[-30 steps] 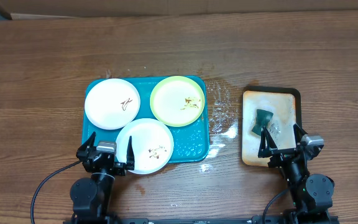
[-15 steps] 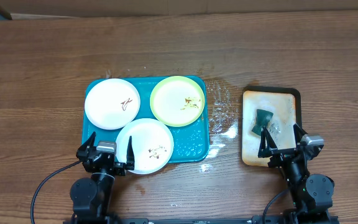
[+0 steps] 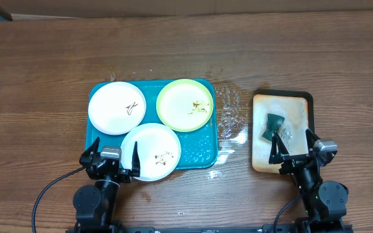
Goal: Clean dirty plates on tray and stack at the side
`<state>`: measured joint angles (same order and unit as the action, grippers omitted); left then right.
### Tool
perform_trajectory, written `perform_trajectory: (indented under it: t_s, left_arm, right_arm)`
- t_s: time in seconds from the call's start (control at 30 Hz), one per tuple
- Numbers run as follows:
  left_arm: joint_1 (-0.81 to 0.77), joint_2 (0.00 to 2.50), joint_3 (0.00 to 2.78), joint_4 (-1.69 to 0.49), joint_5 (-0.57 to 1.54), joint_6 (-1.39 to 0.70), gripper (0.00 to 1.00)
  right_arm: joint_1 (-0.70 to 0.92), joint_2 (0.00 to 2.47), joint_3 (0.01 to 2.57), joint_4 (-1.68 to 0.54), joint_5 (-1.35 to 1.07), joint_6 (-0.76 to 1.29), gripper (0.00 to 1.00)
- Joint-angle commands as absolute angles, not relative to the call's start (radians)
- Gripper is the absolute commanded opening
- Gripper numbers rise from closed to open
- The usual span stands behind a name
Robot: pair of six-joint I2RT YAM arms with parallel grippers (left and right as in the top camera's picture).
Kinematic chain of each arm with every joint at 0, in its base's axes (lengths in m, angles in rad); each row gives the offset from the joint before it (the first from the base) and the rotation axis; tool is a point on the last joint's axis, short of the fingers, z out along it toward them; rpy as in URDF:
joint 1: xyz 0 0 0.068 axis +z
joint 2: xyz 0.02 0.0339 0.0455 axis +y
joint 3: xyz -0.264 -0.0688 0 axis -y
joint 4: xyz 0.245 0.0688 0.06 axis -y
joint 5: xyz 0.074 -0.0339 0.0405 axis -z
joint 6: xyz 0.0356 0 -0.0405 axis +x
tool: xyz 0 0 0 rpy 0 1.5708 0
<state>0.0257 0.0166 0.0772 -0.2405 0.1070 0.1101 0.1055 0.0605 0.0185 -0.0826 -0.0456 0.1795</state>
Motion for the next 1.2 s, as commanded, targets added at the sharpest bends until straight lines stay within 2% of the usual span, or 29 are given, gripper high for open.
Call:
perform_trajectory:
  t_s: [0.0,0.83,1.03,1.17]
  left_arm:
    - [0.021,0.006,0.074,-0.242,0.093,0.105,1.00]
    - [0.021,0.006,0.074,-0.242,0.093,0.105,1.00]
    - [0.021,0.006,0.074,-0.242,0.093,0.105,1.00]
    - [0.021,0.006,0.074,-0.242,0.094,0.105,1.00]
  right_arm:
    - [0.105,0.050,0.008,-0.080,-0.047,0.179,1.00]
    - [0.105,0.050,0.008,-0.084,-0.006,0.176,1.00]
    - [0.105,0.050,0.008,-0.084,-0.001,0.070,1.00]
    - [0.105,0.050,0.009,-0.084,-0.001,0.069,1.00]
